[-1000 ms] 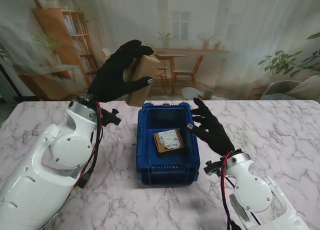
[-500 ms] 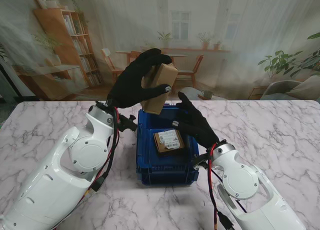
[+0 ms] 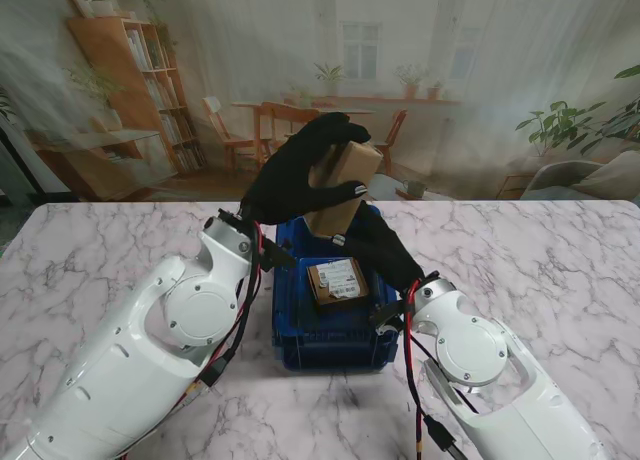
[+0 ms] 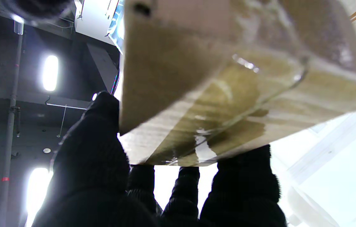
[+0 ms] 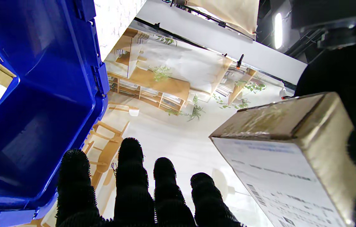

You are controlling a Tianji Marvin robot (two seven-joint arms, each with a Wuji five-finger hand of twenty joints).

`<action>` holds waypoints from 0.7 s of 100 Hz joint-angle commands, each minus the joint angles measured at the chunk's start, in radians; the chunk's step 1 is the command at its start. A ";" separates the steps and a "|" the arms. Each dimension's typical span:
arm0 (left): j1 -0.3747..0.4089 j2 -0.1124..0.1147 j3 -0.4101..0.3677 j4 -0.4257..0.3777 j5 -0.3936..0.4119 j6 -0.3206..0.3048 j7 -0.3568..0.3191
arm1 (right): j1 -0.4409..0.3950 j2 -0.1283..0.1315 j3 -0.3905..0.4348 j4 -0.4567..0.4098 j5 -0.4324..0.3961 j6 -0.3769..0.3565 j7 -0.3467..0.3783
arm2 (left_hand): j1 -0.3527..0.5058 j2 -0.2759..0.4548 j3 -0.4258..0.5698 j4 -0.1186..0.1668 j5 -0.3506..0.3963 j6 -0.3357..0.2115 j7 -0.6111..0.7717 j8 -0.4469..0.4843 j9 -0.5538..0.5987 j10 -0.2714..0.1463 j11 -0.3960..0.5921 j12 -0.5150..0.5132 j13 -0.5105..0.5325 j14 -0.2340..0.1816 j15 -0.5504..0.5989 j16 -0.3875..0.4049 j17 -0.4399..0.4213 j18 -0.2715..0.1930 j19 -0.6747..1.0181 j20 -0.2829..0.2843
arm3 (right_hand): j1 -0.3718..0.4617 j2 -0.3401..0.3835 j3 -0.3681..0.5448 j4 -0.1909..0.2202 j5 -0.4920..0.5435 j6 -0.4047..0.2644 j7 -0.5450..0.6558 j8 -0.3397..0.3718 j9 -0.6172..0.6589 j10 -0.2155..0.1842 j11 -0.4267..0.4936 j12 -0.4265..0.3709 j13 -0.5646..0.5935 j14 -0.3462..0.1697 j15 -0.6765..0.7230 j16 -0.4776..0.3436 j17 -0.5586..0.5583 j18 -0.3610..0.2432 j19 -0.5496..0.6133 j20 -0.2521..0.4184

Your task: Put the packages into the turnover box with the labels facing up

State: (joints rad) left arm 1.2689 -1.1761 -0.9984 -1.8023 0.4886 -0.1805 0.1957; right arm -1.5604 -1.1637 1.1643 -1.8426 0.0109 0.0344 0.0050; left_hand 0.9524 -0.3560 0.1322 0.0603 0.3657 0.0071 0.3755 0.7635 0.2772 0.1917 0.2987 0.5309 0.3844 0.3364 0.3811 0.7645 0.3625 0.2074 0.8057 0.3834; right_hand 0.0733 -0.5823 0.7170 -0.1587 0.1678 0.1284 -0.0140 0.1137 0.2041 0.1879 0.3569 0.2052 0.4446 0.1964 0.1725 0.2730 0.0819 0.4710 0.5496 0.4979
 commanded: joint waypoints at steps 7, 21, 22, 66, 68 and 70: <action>-0.002 -0.008 0.005 0.001 -0.002 -0.009 -0.005 | 0.025 -0.007 -0.007 0.018 0.007 0.019 0.009 | 0.205 0.105 0.183 0.042 0.047 0.081 0.173 0.043 0.019 0.010 0.022 0.006 0.052 -0.111 0.091 0.012 0.072 -0.250 0.175 0.087 | -0.018 -0.034 -0.001 -0.026 -0.012 -0.091 -0.006 0.072 -0.034 -0.025 -0.056 -0.026 0.000 -0.012 -0.038 0.003 -0.006 0.026 -0.019 -0.015; 0.000 -0.008 0.004 -0.003 -0.003 -0.014 -0.004 | 0.038 -0.006 -0.012 0.034 0.043 -0.002 0.027 | 0.205 0.105 0.186 0.039 0.047 0.081 0.177 0.042 0.020 0.008 0.024 0.006 0.053 -0.112 0.091 0.012 0.073 -0.251 0.174 0.087 | -0.008 -0.033 -0.004 -0.024 -0.013 -0.128 -0.017 0.076 -0.039 -0.028 -0.076 -0.034 -0.009 -0.010 -0.042 0.003 -0.027 0.043 -0.037 -0.026; 0.001 -0.008 0.004 -0.004 -0.004 -0.014 -0.005 | 0.039 -0.006 -0.013 0.035 0.045 -0.006 0.027 | 0.204 0.105 0.186 0.039 0.047 0.080 0.178 0.042 0.020 0.009 0.024 0.006 0.054 -0.112 0.092 0.012 0.073 -0.251 0.174 0.087 | -0.007 -0.033 -0.005 -0.024 -0.012 -0.130 -0.017 0.076 -0.039 -0.028 -0.077 -0.035 -0.010 -0.011 -0.042 0.003 -0.027 0.044 -0.038 -0.027; 0.006 -0.012 0.017 -0.002 -0.029 -0.004 -0.005 | 0.053 -0.014 -0.026 0.045 0.093 -0.027 0.020 | 0.206 0.104 0.185 0.028 0.049 0.080 0.184 0.035 0.019 0.008 0.022 0.003 0.054 -0.111 0.091 0.012 0.073 -0.248 0.175 0.089 | 0.152 -0.012 -0.107 0.007 -0.006 -0.323 0.494 0.642 -0.034 -0.024 -0.089 -0.035 -0.034 -0.013 -0.057 -0.005 -0.037 0.033 -0.046 -0.098; 0.005 -0.012 0.019 -0.002 -0.029 -0.005 -0.004 | 0.053 -0.015 -0.026 0.045 0.096 -0.026 0.017 | 0.205 0.105 0.184 0.027 0.048 0.080 0.184 0.035 0.018 0.008 0.021 0.003 0.054 -0.111 0.091 0.012 0.073 -0.248 0.175 0.089 | 0.163 -0.012 -0.114 0.009 -0.003 -0.337 0.526 0.651 -0.035 -0.024 -0.088 -0.035 -0.035 -0.014 -0.057 -0.005 -0.037 0.033 -0.046 -0.099; 0.005 -0.012 0.020 -0.001 -0.030 -0.005 -0.005 | 0.052 -0.016 -0.025 0.045 0.099 -0.025 0.013 | 0.205 0.105 0.185 0.027 0.048 0.080 0.184 0.034 0.019 0.008 0.021 0.002 0.054 -0.111 0.091 0.012 0.073 -0.247 0.175 0.089 | 0.175 -0.012 -0.120 0.010 0.002 -0.354 0.566 0.665 -0.035 -0.025 -0.086 -0.034 -0.036 -0.016 -0.058 -0.006 -0.039 0.031 -0.047 -0.100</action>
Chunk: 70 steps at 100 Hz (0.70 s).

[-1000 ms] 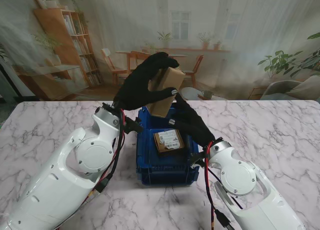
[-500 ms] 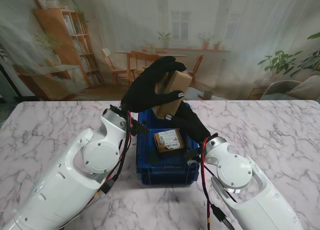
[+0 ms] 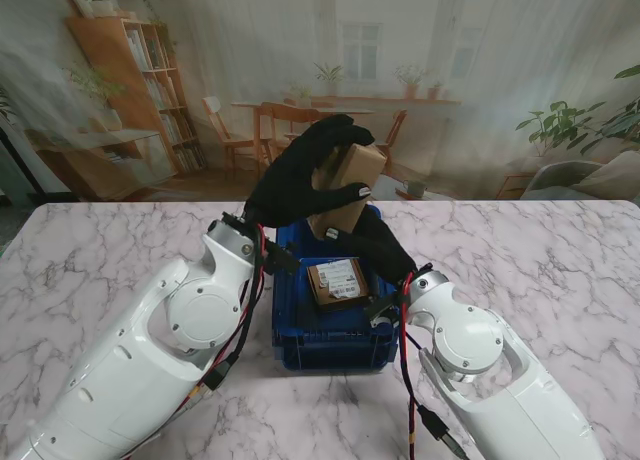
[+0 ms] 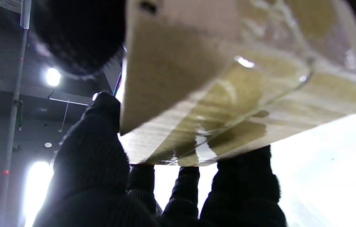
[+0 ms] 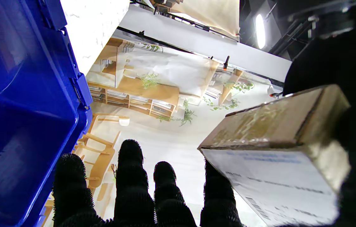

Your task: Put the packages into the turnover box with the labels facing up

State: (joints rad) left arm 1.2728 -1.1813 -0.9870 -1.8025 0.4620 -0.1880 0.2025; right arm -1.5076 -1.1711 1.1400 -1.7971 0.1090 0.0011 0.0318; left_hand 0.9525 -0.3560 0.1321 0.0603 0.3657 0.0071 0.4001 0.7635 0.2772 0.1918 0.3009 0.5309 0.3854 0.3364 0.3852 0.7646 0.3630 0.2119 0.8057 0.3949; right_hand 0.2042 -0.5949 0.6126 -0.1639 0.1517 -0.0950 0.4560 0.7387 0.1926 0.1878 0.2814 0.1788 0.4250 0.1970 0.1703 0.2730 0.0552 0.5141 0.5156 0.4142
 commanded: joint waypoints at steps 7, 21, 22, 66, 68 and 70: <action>0.000 -0.007 0.012 0.002 -0.006 0.003 -0.014 | -0.003 -0.011 0.001 -0.002 0.005 0.009 -0.022 | 0.207 0.106 0.185 0.026 0.048 0.081 0.159 0.032 0.016 0.009 0.017 0.001 0.053 -0.110 0.086 0.011 0.072 -0.251 0.175 0.078 | 0.080 -0.001 -0.035 0.021 0.028 -0.180 0.211 0.075 -0.023 -0.028 0.003 -0.001 -0.017 -0.019 -0.054 -0.007 -0.014 -0.015 -0.015 -0.018; -0.001 -0.006 0.012 0.012 -0.010 0.003 -0.020 | -0.012 -0.018 0.007 -0.006 0.012 0.005 -0.051 | 0.204 0.109 0.179 0.019 0.047 0.081 0.154 0.025 0.016 0.008 0.012 -0.004 0.052 -0.109 0.084 0.010 0.071 -0.250 0.175 0.078 | 0.184 0.061 -0.112 0.041 0.062 -0.254 0.394 0.111 -0.017 -0.046 0.137 0.057 -0.009 -0.029 -0.047 -0.009 -0.015 -0.032 -0.018 -0.021; -0.001 -0.006 0.011 0.012 -0.010 0.004 -0.021 | -0.013 -0.018 0.007 -0.007 0.013 0.004 -0.053 | 0.204 0.109 0.178 0.018 0.047 0.081 0.154 0.025 0.016 0.009 0.011 -0.004 0.051 -0.108 0.083 0.010 0.070 -0.249 0.175 0.078 | 0.195 0.066 -0.123 0.044 0.065 -0.258 0.406 0.112 -0.018 -0.051 0.154 0.065 -0.008 -0.030 -0.047 -0.009 -0.015 -0.033 -0.018 -0.021; 0.001 0.003 0.004 0.033 -0.028 0.011 -0.064 | -0.045 -0.035 0.026 -0.023 0.013 -0.025 -0.137 | 0.134 0.216 -0.084 -0.042 0.017 0.153 0.061 0.014 -0.024 0.036 -0.077 -0.088 0.013 -0.081 0.008 -0.082 0.020 -0.208 0.128 0.075 | 0.350 -0.029 0.218 -0.043 0.281 -0.293 0.713 0.078 0.371 -0.205 0.359 0.199 0.150 -0.071 0.056 0.017 0.013 -0.067 -0.021 -0.059; 0.001 0.004 0.002 0.033 -0.030 0.011 -0.067 | -0.047 -0.035 0.027 -0.024 0.010 -0.026 -0.139 | 0.132 0.218 -0.088 -0.043 0.018 0.154 0.058 0.013 -0.022 0.035 -0.078 -0.089 0.013 -0.081 0.007 -0.084 0.017 -0.204 0.126 0.075 | 0.352 -0.034 0.222 -0.046 0.283 -0.293 0.720 0.068 0.381 -0.202 0.356 0.199 0.154 -0.070 0.064 0.019 0.017 -0.065 -0.021 -0.065; 0.002 0.005 0.001 0.033 -0.030 0.011 -0.070 | -0.050 -0.035 0.029 -0.026 0.007 -0.027 -0.140 | 0.130 0.221 -0.091 -0.043 0.020 0.156 0.054 0.011 -0.020 0.035 -0.078 -0.090 0.012 -0.080 0.006 -0.086 0.014 -0.203 0.124 0.074 | 0.354 -0.038 0.227 -0.048 0.284 -0.293 0.725 0.062 0.388 -0.200 0.354 0.199 0.157 -0.069 0.069 0.021 0.019 -0.065 -0.020 -0.069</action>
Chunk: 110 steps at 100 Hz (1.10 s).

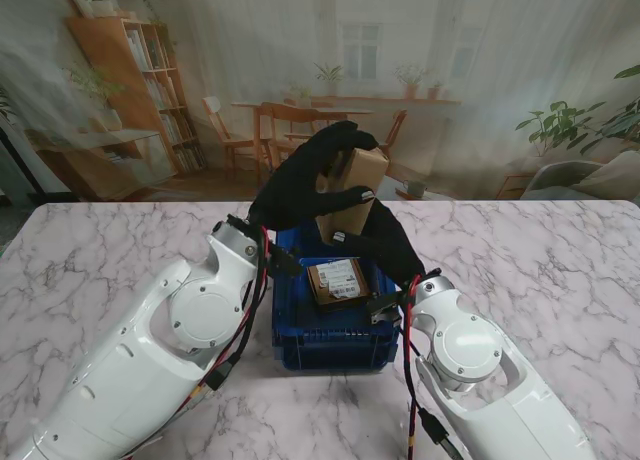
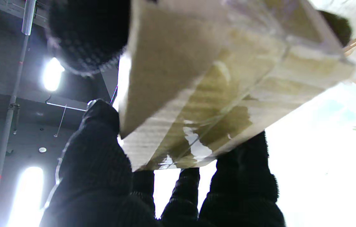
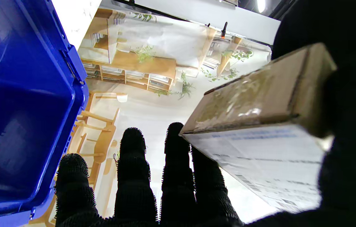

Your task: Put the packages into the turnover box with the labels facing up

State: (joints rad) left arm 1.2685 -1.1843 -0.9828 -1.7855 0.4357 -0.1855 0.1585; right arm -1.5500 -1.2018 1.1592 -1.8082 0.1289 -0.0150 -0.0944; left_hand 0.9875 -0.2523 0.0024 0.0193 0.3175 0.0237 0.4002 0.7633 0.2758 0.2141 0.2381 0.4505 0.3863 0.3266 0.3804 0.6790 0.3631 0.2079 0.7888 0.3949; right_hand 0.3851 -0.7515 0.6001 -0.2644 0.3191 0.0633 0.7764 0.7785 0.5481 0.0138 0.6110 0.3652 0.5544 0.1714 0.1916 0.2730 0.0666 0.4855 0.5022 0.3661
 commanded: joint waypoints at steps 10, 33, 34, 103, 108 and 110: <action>0.011 0.012 -0.013 0.016 -0.002 0.007 -0.038 | -0.021 -0.006 0.020 -0.028 -0.014 -0.009 -0.027 | 0.082 0.151 0.001 -0.001 0.077 0.143 -0.014 -0.045 0.012 0.007 -0.017 -0.011 -0.007 -0.065 -0.003 -0.023 -0.010 -0.185 0.125 0.075 | 0.201 0.102 0.254 0.057 0.129 -0.446 0.418 0.020 0.079 -0.016 0.040 0.020 0.058 -0.045 0.063 0.025 0.016 -0.035 -0.002 -0.026; 0.023 0.025 -0.038 0.011 0.002 0.002 -0.079 | -0.040 -0.012 0.035 -0.045 -0.038 -0.005 -0.067 | 0.093 0.156 -0.007 0.001 0.107 0.137 -0.061 -0.099 0.105 -0.014 0.033 0.030 0.025 -0.057 0.003 -0.028 -0.006 -0.183 0.138 0.090 | 0.221 0.087 0.317 0.062 0.043 -0.430 0.453 0.012 0.097 0.028 0.169 0.080 0.106 -0.034 0.105 0.035 0.047 -0.041 0.071 -0.067; 0.023 0.026 -0.038 0.011 0.002 0.002 -0.080 | -0.040 -0.012 0.035 -0.045 -0.038 -0.004 -0.068 | 0.094 0.156 -0.007 0.001 0.107 0.136 -0.064 -0.101 0.104 -0.014 0.033 0.031 0.026 -0.057 0.003 -0.028 -0.005 -0.183 0.138 0.090 | 0.221 0.086 0.320 0.062 0.040 -0.427 0.456 0.013 0.097 0.026 0.180 0.084 0.108 -0.034 0.107 0.035 0.049 -0.042 0.078 -0.069; -0.006 0.054 -0.036 0.018 -0.035 -0.008 -0.220 | -0.056 -0.029 0.053 -0.070 0.017 0.004 -0.125 | -0.162 0.151 -0.026 -0.024 -0.113 0.122 -0.332 -0.285 -0.115 0.012 -0.208 -0.163 -0.065 -0.006 -0.158 -0.211 -0.141 -0.013 -0.066 0.024 | 0.356 0.024 0.381 0.047 0.155 -0.379 0.539 -0.043 0.320 0.005 0.379 0.151 0.462 -0.077 0.258 0.107 0.333 -0.157 0.532 -0.101; -0.011 0.059 -0.038 0.017 -0.041 -0.010 -0.243 | -0.058 -0.030 0.056 -0.071 0.011 0.007 -0.133 | -0.195 0.149 -0.027 -0.025 -0.130 0.128 -0.349 -0.297 -0.127 0.016 -0.228 -0.182 -0.077 0.011 -0.175 -0.245 -0.150 -0.004 -0.092 0.012 | 0.363 0.025 0.379 0.046 0.170 -0.380 0.542 -0.046 0.338 -0.001 0.386 0.155 0.479 -0.081 0.276 0.118 0.347 -0.157 0.544 -0.097; -0.013 0.060 -0.039 0.017 -0.043 -0.010 -0.249 | -0.059 -0.030 0.058 -0.070 0.009 0.007 -0.136 | -0.207 0.149 -0.030 -0.026 -0.137 0.129 -0.354 -0.301 -0.134 0.017 -0.231 -0.187 -0.079 0.016 -0.177 -0.252 -0.151 -0.003 -0.097 0.010 | 0.365 0.025 0.380 0.047 0.172 -0.381 0.543 -0.047 0.342 -0.001 0.388 0.155 0.483 -0.082 0.280 0.120 0.352 -0.157 0.547 -0.097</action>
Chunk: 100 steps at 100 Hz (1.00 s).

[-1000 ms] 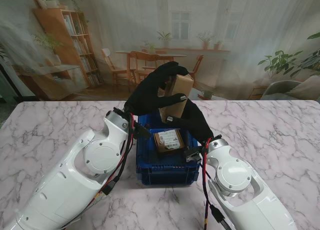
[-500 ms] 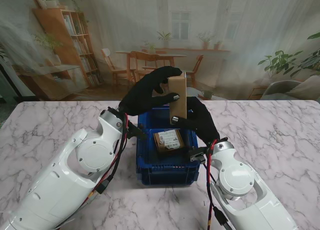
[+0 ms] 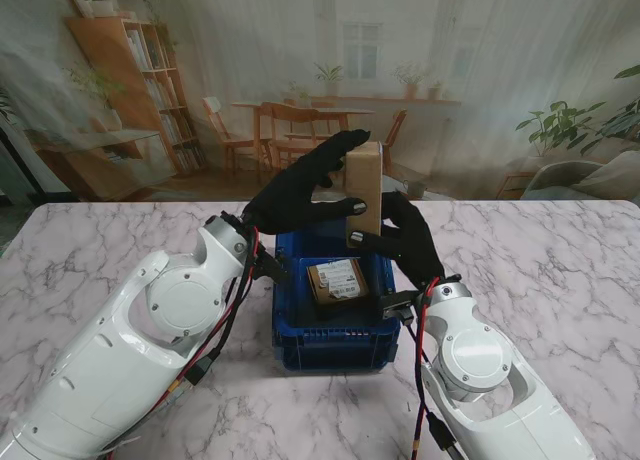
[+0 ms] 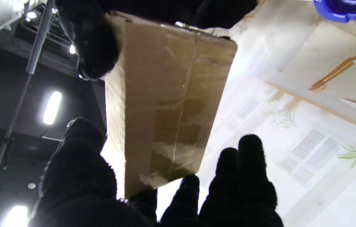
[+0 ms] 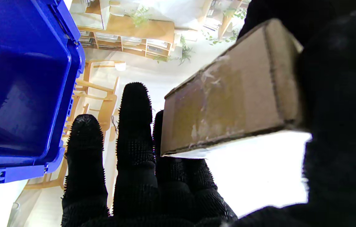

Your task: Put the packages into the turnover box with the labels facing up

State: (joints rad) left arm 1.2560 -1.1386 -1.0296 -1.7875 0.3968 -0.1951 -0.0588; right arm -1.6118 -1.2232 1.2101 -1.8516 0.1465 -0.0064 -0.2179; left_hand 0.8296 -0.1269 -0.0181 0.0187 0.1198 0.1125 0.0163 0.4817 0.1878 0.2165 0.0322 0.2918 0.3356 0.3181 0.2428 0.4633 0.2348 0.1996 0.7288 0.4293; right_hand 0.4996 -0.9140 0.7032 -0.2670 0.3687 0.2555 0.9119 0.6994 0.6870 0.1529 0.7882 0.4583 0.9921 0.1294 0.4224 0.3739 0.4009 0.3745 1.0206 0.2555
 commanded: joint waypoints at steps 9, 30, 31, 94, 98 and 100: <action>-0.004 0.017 0.002 0.018 -0.011 -0.002 -0.042 | -0.002 -0.010 0.017 -0.030 -0.015 0.004 -0.022 | -0.093 0.017 -0.010 -0.026 0.045 0.043 0.016 -0.034 -0.058 0.019 -0.034 -0.053 -0.043 0.037 -0.049 -0.068 -0.022 0.011 -0.056 -0.039 | 0.260 0.186 0.282 0.050 0.138 -0.572 0.410 0.030 0.219 -0.143 0.218 0.067 0.063 -0.043 0.063 0.028 0.032 -0.044 0.039 0.017; 0.003 0.018 -0.036 0.002 -0.029 0.018 -0.049 | -0.010 -0.007 0.048 -0.026 -0.057 0.023 -0.024 | -0.102 0.024 -0.008 -0.028 0.061 0.051 0.023 -0.040 -0.024 0.025 -0.024 -0.062 -0.055 0.037 -0.046 -0.089 -0.024 0.009 -0.075 -0.060 | 0.269 0.180 0.293 0.050 0.155 -0.568 0.413 0.025 0.235 -0.142 0.220 0.068 0.078 -0.040 0.080 0.040 0.046 -0.039 0.051 0.019; 0.004 0.018 -0.038 0.001 -0.030 0.019 -0.051 | -0.011 -0.006 0.050 -0.026 -0.061 0.023 -0.023 | -0.102 0.024 -0.008 -0.028 0.064 0.052 0.024 -0.040 -0.023 0.026 -0.023 -0.062 -0.054 0.037 -0.045 -0.089 -0.024 0.009 -0.075 -0.061 | 0.268 0.179 0.294 0.050 0.155 -0.568 0.413 0.025 0.235 -0.140 0.220 0.068 0.078 -0.040 0.080 0.041 0.047 -0.039 0.051 0.020; 0.021 0.066 -0.170 -0.074 0.053 0.000 -0.204 | -0.056 0.034 0.149 0.005 -0.422 0.004 -0.005 | -0.063 -0.016 -0.008 -0.027 0.155 0.093 0.047 -0.055 0.026 0.093 -0.036 -0.087 -0.029 0.022 -0.050 -0.100 -0.036 0.009 -0.082 -0.071 | 0.264 0.138 0.319 0.046 0.188 -0.558 0.407 0.018 0.260 -0.131 0.221 0.066 0.103 -0.027 0.100 0.062 0.074 -0.014 0.072 0.021; 0.018 0.073 -0.176 -0.086 0.069 -0.007 -0.234 | -0.049 0.036 0.146 0.019 -0.458 -0.003 -0.014 | -0.067 -0.026 -0.008 -0.025 0.154 0.098 0.041 -0.064 0.014 0.104 -0.042 -0.109 -0.031 0.022 -0.055 -0.105 -0.039 0.007 -0.097 -0.079 | 0.263 0.137 0.319 0.046 0.189 -0.558 0.407 0.018 0.260 -0.130 0.222 0.067 0.102 -0.027 0.100 0.062 0.073 -0.012 0.072 0.021; 0.015 0.077 -0.178 -0.090 0.078 -0.010 -0.247 | -0.045 0.037 0.145 0.026 -0.473 -0.004 -0.016 | -0.066 -0.033 -0.006 -0.025 0.151 0.102 0.037 -0.069 0.010 0.109 -0.043 -0.121 -0.032 0.024 -0.057 -0.107 -0.039 0.008 -0.104 -0.083 | 0.263 0.137 0.319 0.046 0.189 -0.558 0.407 0.018 0.261 -0.129 0.223 0.067 0.103 -0.025 0.100 0.063 0.073 -0.011 0.072 0.020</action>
State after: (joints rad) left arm 1.2858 -1.0808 -1.2011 -1.8505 0.4653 -0.1926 -0.2539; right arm -1.6648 -1.1909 1.3579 -1.8534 -0.3112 -0.0018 -0.2206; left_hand 0.7634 -0.1420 -0.0231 0.0185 0.2498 0.1947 0.0712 0.4348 0.2039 0.3017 0.0144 0.2111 0.3019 0.3472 0.2144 0.3698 0.2105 0.2186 0.6655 0.3720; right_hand 0.4999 -0.9608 0.6963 -0.2667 0.4248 0.2556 0.9122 0.6602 0.7418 0.1662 0.7882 0.4546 1.0659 0.1223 0.4912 0.4252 0.4782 0.3740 1.0741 0.2667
